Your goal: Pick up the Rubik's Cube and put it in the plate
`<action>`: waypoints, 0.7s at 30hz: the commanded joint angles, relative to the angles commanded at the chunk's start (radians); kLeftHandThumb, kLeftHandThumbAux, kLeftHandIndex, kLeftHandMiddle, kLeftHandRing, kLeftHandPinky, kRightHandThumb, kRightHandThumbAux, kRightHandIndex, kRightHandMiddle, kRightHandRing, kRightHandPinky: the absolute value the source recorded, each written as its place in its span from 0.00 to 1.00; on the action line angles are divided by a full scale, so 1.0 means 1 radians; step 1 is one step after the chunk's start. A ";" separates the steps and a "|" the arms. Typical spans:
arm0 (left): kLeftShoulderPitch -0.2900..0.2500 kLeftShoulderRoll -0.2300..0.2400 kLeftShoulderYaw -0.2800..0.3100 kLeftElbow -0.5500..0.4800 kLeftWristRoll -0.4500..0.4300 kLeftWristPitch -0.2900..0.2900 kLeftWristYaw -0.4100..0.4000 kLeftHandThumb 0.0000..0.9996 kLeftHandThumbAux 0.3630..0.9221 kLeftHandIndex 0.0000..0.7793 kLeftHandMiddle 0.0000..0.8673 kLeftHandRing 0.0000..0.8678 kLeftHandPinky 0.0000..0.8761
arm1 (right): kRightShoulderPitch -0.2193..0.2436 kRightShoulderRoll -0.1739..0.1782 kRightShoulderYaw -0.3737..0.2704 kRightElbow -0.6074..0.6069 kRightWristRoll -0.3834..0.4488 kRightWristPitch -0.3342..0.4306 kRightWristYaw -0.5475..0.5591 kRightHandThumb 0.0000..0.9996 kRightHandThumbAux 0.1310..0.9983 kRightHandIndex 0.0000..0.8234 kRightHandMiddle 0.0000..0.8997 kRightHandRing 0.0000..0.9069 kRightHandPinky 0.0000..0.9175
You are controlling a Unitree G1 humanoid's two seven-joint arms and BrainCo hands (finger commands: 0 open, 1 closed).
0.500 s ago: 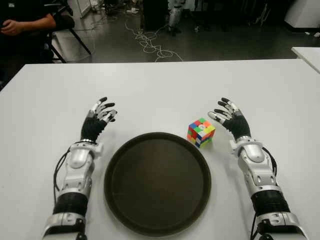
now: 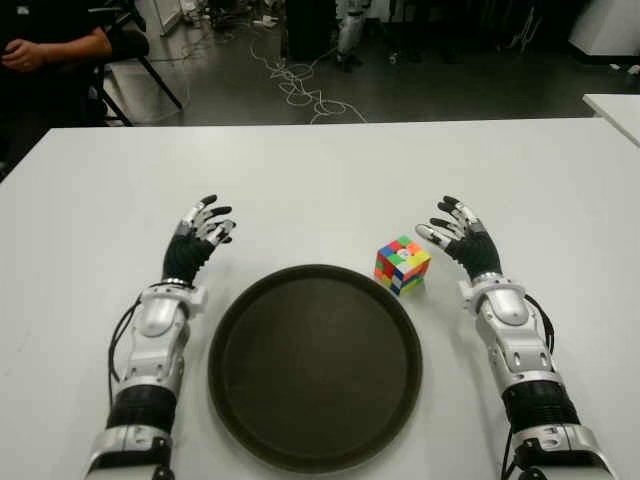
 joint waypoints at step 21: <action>0.002 -0.003 0.000 -0.009 0.002 0.006 0.003 0.57 0.50 0.19 0.30 0.35 0.42 | -0.001 0.000 0.006 0.011 -0.011 -0.027 -0.010 0.12 0.72 0.09 0.17 0.20 0.25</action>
